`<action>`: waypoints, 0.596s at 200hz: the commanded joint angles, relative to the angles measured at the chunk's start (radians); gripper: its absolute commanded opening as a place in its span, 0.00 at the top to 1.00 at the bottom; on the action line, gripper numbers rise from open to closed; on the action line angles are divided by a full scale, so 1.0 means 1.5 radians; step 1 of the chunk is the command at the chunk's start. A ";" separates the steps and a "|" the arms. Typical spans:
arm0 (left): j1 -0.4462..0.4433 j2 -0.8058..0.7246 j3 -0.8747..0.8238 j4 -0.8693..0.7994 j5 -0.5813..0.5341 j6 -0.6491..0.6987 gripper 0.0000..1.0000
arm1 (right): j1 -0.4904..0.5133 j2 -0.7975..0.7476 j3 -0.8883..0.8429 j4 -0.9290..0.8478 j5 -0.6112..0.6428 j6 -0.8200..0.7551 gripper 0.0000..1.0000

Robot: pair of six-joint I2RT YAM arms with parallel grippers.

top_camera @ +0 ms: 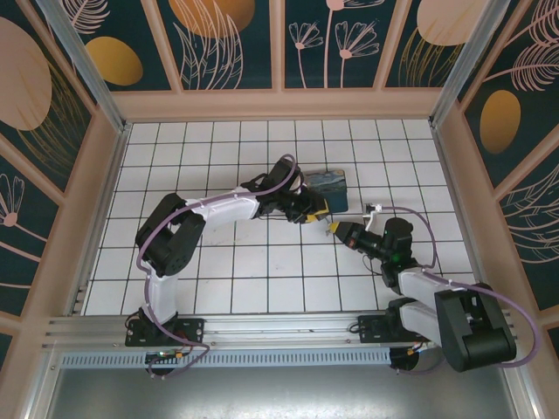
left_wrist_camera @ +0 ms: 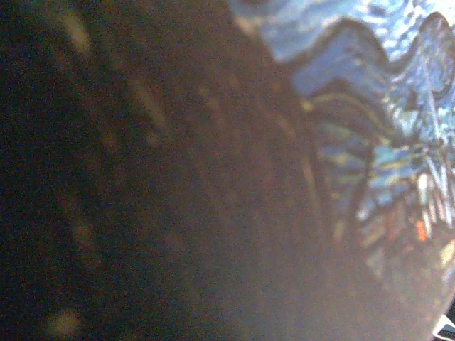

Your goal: Unlock the padlock with the key

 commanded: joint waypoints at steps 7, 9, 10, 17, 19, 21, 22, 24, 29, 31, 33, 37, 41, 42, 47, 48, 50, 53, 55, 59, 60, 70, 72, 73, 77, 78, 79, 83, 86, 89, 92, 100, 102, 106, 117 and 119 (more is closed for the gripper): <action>0.006 -0.038 -0.006 0.041 0.023 -0.019 0.90 | 0.005 0.009 0.015 0.059 -0.014 0.022 1.00; 0.006 -0.038 -0.006 0.041 0.022 -0.018 0.90 | 0.005 0.009 0.014 0.059 -0.014 0.022 1.00; 0.006 -0.038 -0.006 0.041 0.022 -0.018 0.90 | 0.005 0.009 0.014 0.059 -0.015 0.021 1.00; 0.006 -0.039 -0.007 0.042 0.022 -0.019 0.90 | 0.005 0.009 0.012 0.060 -0.016 0.021 1.00; 0.006 -0.039 -0.008 0.042 0.021 -0.019 0.90 | 0.005 0.009 0.011 0.060 -0.017 0.021 1.00; 0.007 -0.040 -0.008 0.043 0.021 -0.020 0.90 | 0.005 0.010 0.011 0.059 -0.017 0.022 1.00; 0.007 -0.040 -0.008 0.043 0.022 -0.020 0.90 | 0.005 0.010 0.011 0.059 -0.017 0.022 1.00; 0.007 -0.040 -0.009 0.044 0.021 -0.021 0.90 | 0.005 0.010 0.011 0.058 -0.019 0.022 1.00; 0.007 -0.040 -0.009 0.046 0.021 -0.021 0.90 | 0.005 0.009 0.011 0.056 -0.020 0.021 1.00; 0.007 -0.040 -0.009 0.046 0.021 -0.022 0.91 | 0.005 0.009 0.011 0.055 -0.019 0.020 1.00; 0.007 -0.040 -0.010 0.047 0.022 -0.022 0.91 | 0.005 0.009 0.010 0.055 -0.019 0.020 1.00; 0.007 -0.039 -0.010 0.048 0.021 -0.023 0.91 | 0.005 0.009 0.009 0.054 -0.020 0.020 1.00; 0.008 -0.039 -0.011 0.049 0.021 -0.024 0.91 | 0.005 0.009 0.007 0.053 -0.018 0.020 1.00; 0.008 -0.039 -0.011 0.049 0.021 -0.025 0.91 | 0.006 0.009 0.007 0.053 -0.018 0.020 1.00; 0.008 -0.039 -0.012 0.052 0.022 -0.026 0.91 | 0.005 0.008 0.005 0.052 -0.018 0.020 1.00; 0.008 -0.039 -0.012 0.052 0.022 -0.025 0.91 | 0.005 0.009 0.004 0.052 -0.018 0.020 1.00; 0.008 -0.039 -0.012 0.052 0.022 -0.025 0.91 | 0.004 0.008 0.003 0.052 -0.017 0.020 1.00; 0.008 -0.039 -0.012 0.052 0.023 -0.026 0.91 | 0.005 0.009 0.003 0.051 -0.017 0.019 1.00; 0.008 -0.039 -0.012 0.052 0.023 -0.026 0.91 | 0.004 0.009 0.003 0.050 -0.017 0.020 1.00; 0.008 -0.040 -0.013 0.052 0.022 -0.026 0.92 | 0.004 0.009 0.002 0.049 -0.017 0.018 1.00; 0.008 -0.040 -0.013 0.052 0.022 -0.026 0.92 | 0.005 0.009 0.002 0.048 -0.017 0.018 1.00; 0.008 -0.041 -0.015 0.054 0.022 -0.027 0.92 | 0.004 0.013 0.002 0.046 -0.017 0.017 1.00; 0.008 -0.042 -0.015 0.054 0.022 -0.027 0.92 | 0.004 0.013 0.002 0.046 -0.017 0.017 1.00; 0.008 -0.042 -0.015 0.055 0.022 -0.027 0.92 | 0.005 0.013 0.001 0.047 -0.017 0.018 1.00; 0.008 -0.042 -0.016 0.056 0.023 -0.027 0.92 | 0.005 0.014 0.002 0.048 -0.017 0.017 1.00; 0.008 -0.042 -0.016 0.056 0.023 -0.027 0.92 | 0.004 0.014 0.001 0.049 -0.017 0.017 1.00; 0.008 -0.042 -0.016 0.056 0.022 -0.027 0.92 | 0.004 0.014 0.001 0.049 -0.017 0.017 1.00; 0.008 -0.042 -0.017 0.056 0.022 -0.028 0.92 | 0.004 0.016 0.001 0.051 -0.018 0.018 1.00; 0.008 -0.042 -0.017 0.056 0.023 -0.028 0.92 | 0.005 0.016 0.002 0.052 -0.017 0.018 1.00; 0.008 -0.042 -0.018 0.057 0.023 -0.029 0.92 | 0.005 0.016 0.002 0.053 -0.017 0.018 1.00; 0.008 -0.042 -0.019 0.059 0.023 -0.030 0.92 | 0.005 0.016 0.002 0.054 -0.016 0.018 1.00; 0.008 -0.041 -0.021 0.063 0.024 -0.032 0.92 | 0.004 0.018 0.004 0.055 -0.016 0.020 1.00; 0.008 -0.041 -0.021 0.063 0.024 -0.033 0.92 | 0.003 0.018 0.005 0.055 -0.016 0.020 1.00; 0.008 -0.041 -0.022 0.064 0.025 -0.033 0.93 | 0.003 0.019 0.005 0.055 -0.017 0.020 1.00; 0.008 -0.041 -0.023 0.066 0.023 -0.035 0.93 | 0.003 0.018 0.006 0.059 -0.020 0.024 1.00; 0.008 -0.041 -0.023 0.066 0.023 -0.035 0.93 | 0.002 0.017 0.005 0.060 -0.021 0.025 1.00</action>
